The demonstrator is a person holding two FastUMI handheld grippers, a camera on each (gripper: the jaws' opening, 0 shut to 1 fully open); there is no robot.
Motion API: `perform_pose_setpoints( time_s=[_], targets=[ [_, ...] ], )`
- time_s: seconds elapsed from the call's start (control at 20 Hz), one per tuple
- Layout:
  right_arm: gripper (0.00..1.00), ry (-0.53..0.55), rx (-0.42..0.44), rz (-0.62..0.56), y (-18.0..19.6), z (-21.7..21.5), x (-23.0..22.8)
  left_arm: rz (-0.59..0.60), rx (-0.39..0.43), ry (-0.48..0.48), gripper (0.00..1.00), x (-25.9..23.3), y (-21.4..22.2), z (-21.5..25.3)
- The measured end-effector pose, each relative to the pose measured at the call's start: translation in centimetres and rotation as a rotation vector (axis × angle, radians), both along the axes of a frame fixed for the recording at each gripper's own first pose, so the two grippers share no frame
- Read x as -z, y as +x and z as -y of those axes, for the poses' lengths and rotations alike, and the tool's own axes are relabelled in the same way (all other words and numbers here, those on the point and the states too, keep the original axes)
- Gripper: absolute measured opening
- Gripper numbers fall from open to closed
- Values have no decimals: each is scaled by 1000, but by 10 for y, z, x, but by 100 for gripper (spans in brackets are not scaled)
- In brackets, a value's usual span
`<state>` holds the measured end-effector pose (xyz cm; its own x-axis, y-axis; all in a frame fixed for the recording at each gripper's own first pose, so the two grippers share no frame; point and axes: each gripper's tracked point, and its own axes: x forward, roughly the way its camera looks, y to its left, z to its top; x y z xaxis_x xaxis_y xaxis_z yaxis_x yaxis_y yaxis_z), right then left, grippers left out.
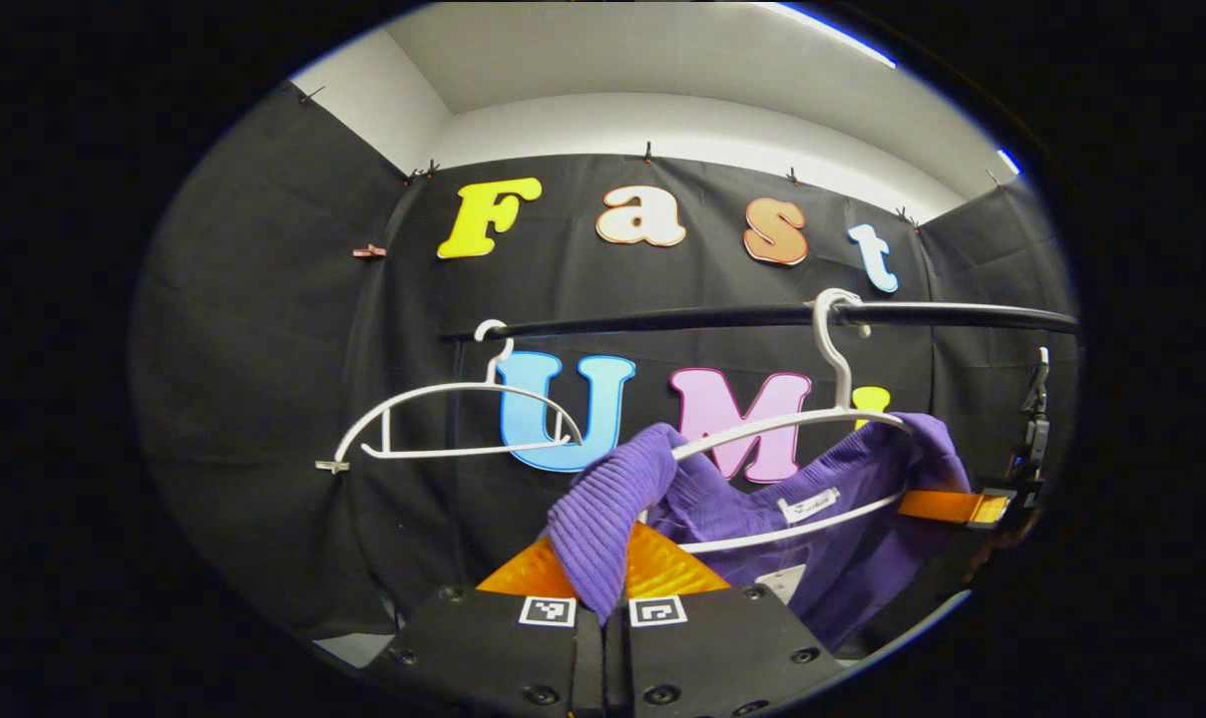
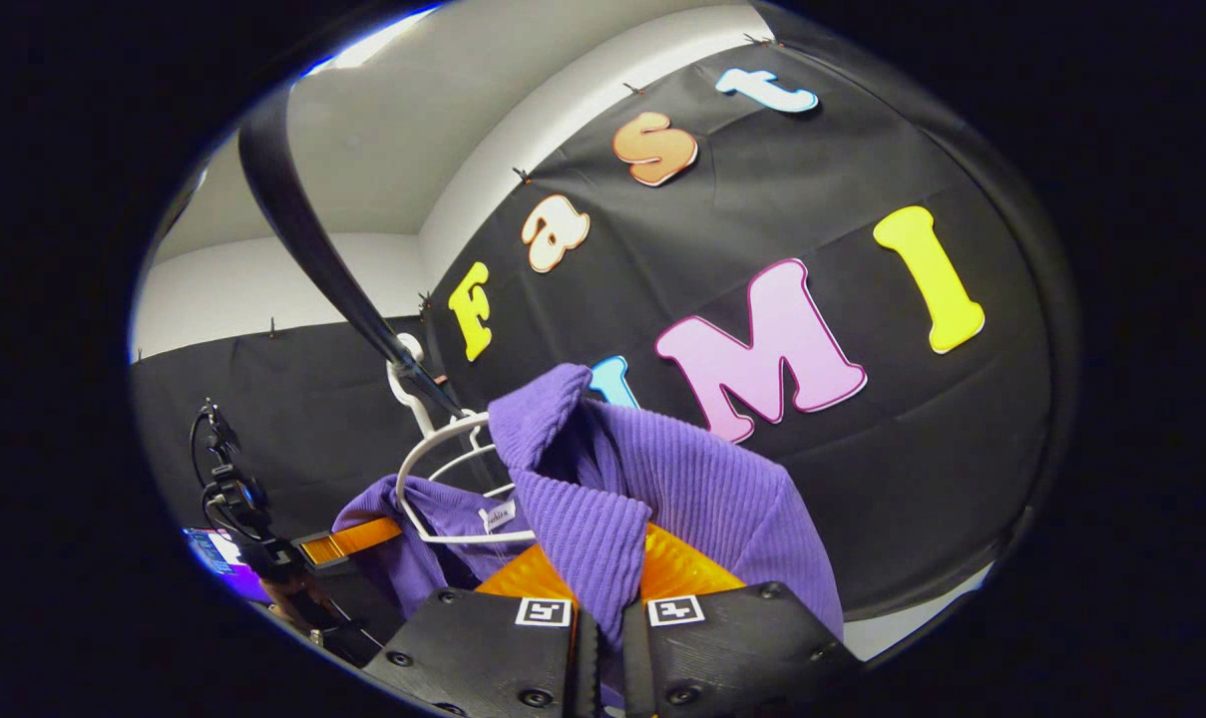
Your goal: Grasp the clothes on the hanger with both hands and then place them into the laundry hamper below.
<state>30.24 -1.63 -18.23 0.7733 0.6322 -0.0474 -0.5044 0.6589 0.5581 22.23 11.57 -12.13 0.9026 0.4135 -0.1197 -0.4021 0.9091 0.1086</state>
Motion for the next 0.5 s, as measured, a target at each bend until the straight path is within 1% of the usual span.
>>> perform_pose_setpoints(
  time_s=[0.05,0.1,0.2,0.3,0.35,0.4,0.5],
  targets=[
    [9,1,0,12,-2,3,-3,4,-9,11,5,-4,0,-3],
    [13,17,6,17,-2,7,-5,2,-18,21,5,-4,1,-7],
    [14,69,19,10,-1,16,-14,2,-35,52,6,-10,0,-12],
    [13,91,45,18,1,23,-19,6,-64,104,5,-20,-3,-23],
    [9,104,50,20,4,24,-22,7,-78,127,5,-25,-3,-28],
    [13,120,58,25,6,27,-25,10,-88,145,5,-29,-4,-33],
    [13,158,84,57,11,33,-40,22,-101,170,5,-39,-2,-43]
  ],
)
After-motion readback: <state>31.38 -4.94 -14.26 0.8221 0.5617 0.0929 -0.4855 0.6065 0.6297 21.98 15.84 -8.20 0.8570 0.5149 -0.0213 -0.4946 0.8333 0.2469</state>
